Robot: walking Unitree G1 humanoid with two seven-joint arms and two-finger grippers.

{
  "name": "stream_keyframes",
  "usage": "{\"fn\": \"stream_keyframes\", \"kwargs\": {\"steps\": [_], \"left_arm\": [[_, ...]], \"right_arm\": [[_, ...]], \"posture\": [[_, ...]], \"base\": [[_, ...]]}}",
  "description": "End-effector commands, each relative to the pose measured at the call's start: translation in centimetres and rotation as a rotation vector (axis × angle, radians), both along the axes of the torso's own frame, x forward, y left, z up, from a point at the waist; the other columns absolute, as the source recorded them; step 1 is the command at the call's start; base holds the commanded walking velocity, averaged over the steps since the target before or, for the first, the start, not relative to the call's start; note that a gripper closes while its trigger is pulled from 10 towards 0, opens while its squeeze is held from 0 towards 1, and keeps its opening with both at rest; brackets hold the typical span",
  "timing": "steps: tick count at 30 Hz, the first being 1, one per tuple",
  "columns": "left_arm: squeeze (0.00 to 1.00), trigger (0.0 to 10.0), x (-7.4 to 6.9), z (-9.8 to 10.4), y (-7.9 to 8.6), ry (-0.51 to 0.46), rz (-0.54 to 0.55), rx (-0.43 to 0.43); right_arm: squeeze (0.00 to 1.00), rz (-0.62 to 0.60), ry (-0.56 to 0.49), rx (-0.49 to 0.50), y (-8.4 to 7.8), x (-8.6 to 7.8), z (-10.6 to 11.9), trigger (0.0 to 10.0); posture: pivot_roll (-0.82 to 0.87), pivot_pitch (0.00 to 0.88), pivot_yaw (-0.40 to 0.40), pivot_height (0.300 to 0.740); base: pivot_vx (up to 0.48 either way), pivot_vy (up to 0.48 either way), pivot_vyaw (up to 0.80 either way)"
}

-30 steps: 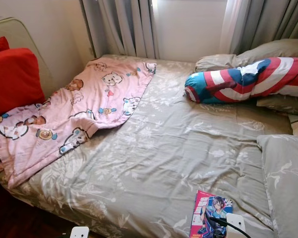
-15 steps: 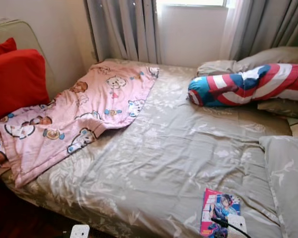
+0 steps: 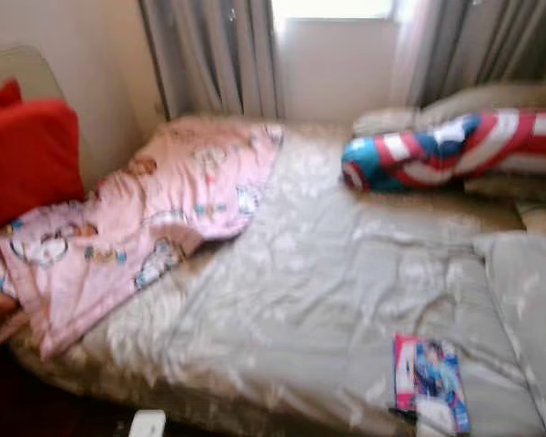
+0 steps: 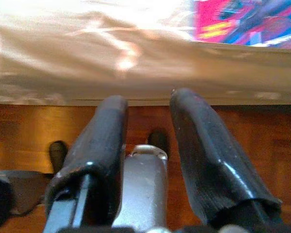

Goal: Clean up the room

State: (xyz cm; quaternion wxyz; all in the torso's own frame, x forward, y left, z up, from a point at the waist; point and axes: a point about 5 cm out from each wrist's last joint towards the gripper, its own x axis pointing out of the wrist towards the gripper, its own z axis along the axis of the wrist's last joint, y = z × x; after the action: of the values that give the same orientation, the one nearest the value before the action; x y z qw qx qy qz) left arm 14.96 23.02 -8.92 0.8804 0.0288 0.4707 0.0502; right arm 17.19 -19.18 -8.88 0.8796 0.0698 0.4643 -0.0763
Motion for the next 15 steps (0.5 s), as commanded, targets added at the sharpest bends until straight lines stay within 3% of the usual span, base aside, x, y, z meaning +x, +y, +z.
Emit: {"fn": "stream_keyframes", "kwargs": {"steps": [1,15], "left_arm": [[0.0,10.0,0.54,0.09,-0.56,-0.014,-0.012,-0.009],[0.0,10.0,0.53,0.12,-0.41,-0.014,-0.01,-0.007]], "right_arm": [[0.0,-0.009,0.009,-0.029,-1.11,-0.33,0.02,10.0],[0.0,-0.002,0.006,-0.031,-0.97,-0.18,0.06,10.0]], "posture": [[-0.06,0.0,0.034,0.74],[-0.06,0.0,0.035,0.74]], "base": [[0.0,0.48,0.0],[0.0,0.48,0.0]]}}
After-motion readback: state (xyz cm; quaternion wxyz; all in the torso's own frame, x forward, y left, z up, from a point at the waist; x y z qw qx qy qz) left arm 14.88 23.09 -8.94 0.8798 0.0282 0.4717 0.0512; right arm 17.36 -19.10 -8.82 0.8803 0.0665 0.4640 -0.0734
